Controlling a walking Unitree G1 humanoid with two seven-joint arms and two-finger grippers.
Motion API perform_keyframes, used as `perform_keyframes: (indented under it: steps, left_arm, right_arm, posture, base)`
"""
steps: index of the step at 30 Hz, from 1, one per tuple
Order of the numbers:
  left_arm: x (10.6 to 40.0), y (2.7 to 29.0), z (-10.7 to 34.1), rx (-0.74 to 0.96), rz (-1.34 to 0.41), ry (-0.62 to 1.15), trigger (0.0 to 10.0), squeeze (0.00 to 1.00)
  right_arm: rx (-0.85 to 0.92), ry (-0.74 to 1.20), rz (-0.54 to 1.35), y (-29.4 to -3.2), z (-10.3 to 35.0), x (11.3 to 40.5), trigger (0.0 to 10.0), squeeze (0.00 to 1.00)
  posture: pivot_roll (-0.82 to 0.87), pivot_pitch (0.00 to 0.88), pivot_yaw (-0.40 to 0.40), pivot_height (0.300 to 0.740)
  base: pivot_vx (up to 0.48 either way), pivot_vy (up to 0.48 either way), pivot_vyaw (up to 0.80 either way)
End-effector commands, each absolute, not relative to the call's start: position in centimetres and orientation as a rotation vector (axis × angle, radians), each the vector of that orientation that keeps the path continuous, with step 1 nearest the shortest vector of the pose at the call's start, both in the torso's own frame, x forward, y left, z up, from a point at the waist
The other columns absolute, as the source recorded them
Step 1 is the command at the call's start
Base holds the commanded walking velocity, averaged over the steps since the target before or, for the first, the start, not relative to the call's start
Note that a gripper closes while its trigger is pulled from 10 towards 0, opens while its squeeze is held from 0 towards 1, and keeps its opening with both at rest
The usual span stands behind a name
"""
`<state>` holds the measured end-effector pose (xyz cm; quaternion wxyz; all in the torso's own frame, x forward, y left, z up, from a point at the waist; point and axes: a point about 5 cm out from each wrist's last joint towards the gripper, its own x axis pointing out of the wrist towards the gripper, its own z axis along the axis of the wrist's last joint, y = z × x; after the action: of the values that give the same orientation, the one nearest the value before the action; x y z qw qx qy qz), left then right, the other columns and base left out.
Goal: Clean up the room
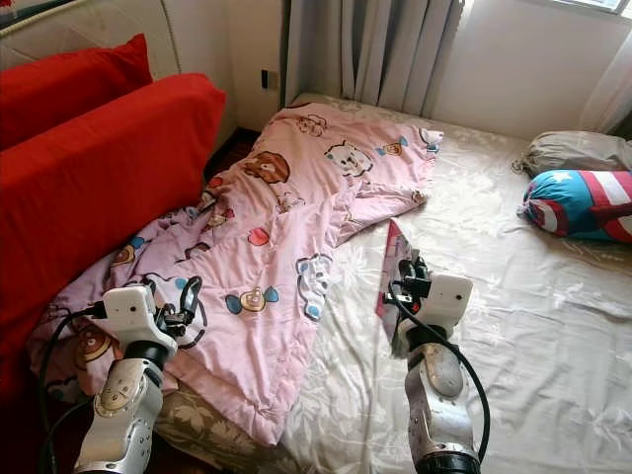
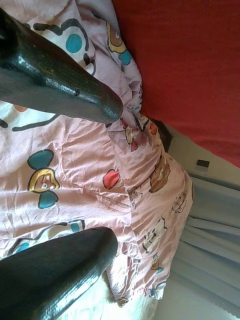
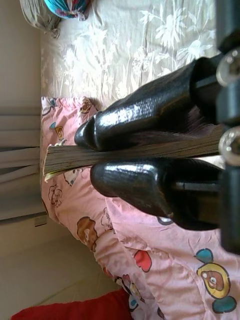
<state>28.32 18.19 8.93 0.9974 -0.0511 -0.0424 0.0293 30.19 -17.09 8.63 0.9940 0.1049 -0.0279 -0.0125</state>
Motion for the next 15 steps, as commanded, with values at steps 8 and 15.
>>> perform_keyframes:
  steps: [8, 15]
  left_arm:
    - [28.15, 18.03, 9.23, -0.106, 0.047, -0.097, 10.0, 0.00]
    - [28.11, 18.07, 9.25, -0.105, 0.046, -0.098, 10.0, 0.00]
  right_arm:
    - [0.208, -0.104, -0.030, -17.18, 9.50, 30.49, 10.0, 0.00]
    - [0.210, -0.104, -0.028, -17.03, 9.46, 30.49, 10.0, 0.00]
  posture:
    - [-0.05, 0.108, -0.059, 0.740]
    - [-0.05, 0.110, -0.056, 0.740]
  base:
    - [-0.190, 0.000, 0.00]
    - [-0.255, 0.000, 0.00]
